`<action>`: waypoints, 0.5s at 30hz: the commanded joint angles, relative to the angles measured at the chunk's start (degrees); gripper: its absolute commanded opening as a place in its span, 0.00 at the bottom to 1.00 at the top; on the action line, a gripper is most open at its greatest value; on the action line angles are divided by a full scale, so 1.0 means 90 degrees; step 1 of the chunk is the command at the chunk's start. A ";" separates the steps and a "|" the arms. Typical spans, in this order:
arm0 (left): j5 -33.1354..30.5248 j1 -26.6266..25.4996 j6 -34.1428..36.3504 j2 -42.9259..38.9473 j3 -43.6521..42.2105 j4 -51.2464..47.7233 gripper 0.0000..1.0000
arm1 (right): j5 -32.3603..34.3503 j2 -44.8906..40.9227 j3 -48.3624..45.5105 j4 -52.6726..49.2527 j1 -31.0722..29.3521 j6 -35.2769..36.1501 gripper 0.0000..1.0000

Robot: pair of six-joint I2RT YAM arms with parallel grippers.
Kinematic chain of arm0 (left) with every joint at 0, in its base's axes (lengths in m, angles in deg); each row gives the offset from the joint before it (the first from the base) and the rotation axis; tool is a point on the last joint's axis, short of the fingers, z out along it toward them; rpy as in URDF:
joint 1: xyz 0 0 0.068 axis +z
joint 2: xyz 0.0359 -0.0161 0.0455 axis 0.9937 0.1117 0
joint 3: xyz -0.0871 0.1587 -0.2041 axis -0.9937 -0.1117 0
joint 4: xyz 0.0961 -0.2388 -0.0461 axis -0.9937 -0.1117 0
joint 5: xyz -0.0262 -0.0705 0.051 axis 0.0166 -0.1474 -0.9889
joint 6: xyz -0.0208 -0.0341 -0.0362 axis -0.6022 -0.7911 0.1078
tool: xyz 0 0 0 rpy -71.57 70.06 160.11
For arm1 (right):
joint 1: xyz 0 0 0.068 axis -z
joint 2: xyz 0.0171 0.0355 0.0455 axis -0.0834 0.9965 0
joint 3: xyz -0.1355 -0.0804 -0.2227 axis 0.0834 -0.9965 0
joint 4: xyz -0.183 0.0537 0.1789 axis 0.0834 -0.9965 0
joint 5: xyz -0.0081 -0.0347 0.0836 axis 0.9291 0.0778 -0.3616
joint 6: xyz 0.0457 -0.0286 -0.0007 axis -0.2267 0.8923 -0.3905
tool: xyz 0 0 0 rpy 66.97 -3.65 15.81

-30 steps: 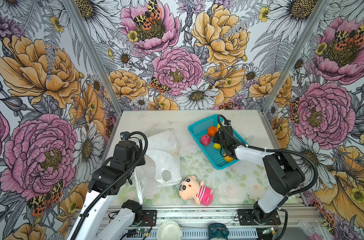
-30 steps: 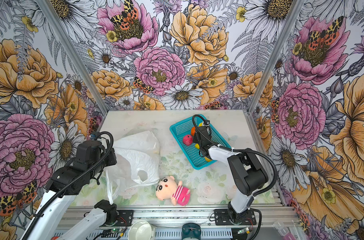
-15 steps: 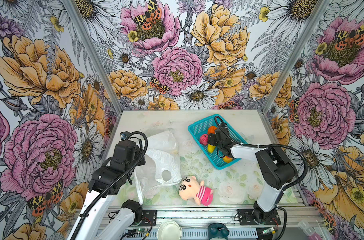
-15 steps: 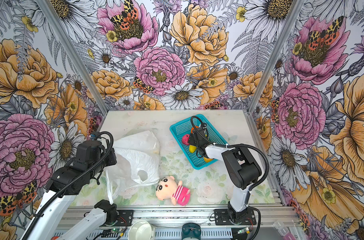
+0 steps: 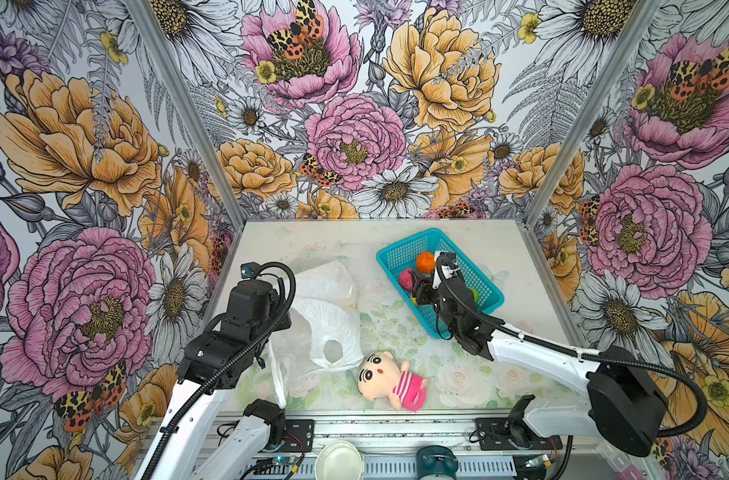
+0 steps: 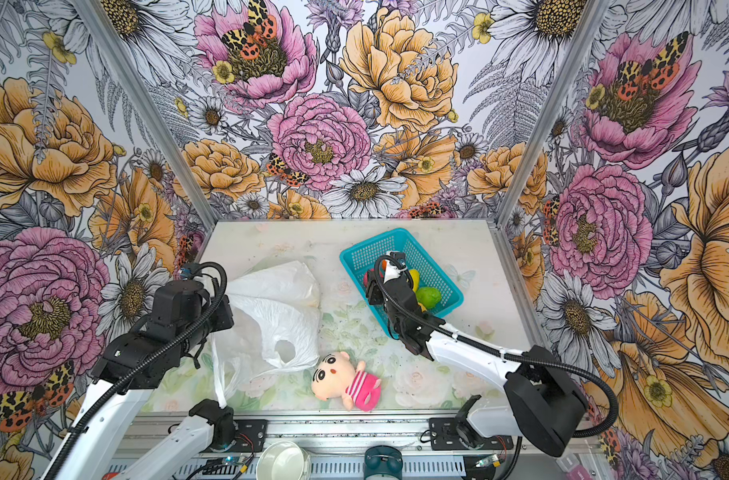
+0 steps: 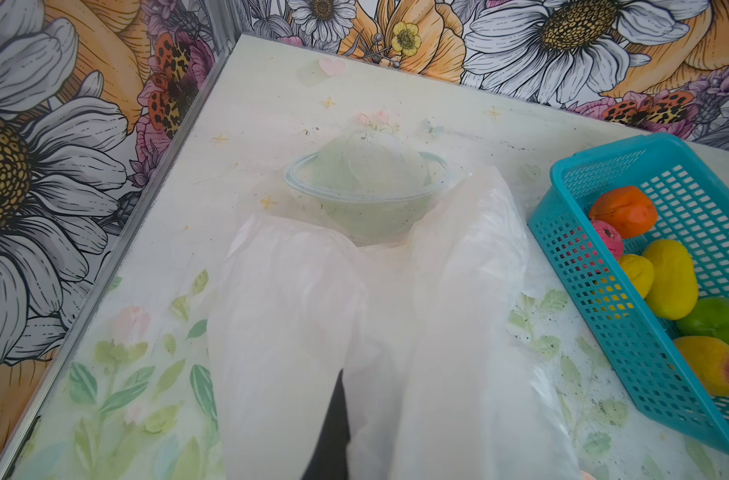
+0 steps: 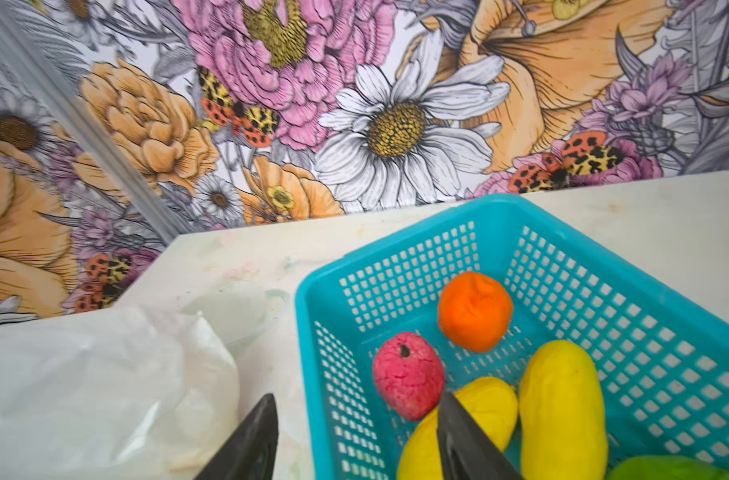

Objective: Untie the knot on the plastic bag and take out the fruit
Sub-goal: 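Move the right gripper back over the doll into the bag opening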

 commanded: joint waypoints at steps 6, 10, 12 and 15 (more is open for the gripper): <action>-0.0119 0.0056 -0.0064 0.0021 -0.0045 0.0151 0.00 | -0.0729 -0.0354 0.0006 0.1167 -0.2159 0.2709 0.56; -0.0087 0.0056 -0.0052 0.0082 -0.0038 0.0153 0.00 | -0.1034 0.0316 0.0458 0.1150 -0.3070 0.3414 0.52; -0.0099 0.0056 -0.0057 0.0071 -0.0037 0.0151 0.00 | -0.1034 0.0762 0.0744 0.1147 -0.3388 0.3640 0.50; -0.0100 0.0056 -0.0052 0.0060 -0.0037 0.0157 0.00 | -0.0992 0.1508 0.1389 0.0829 -0.3745 0.3769 0.47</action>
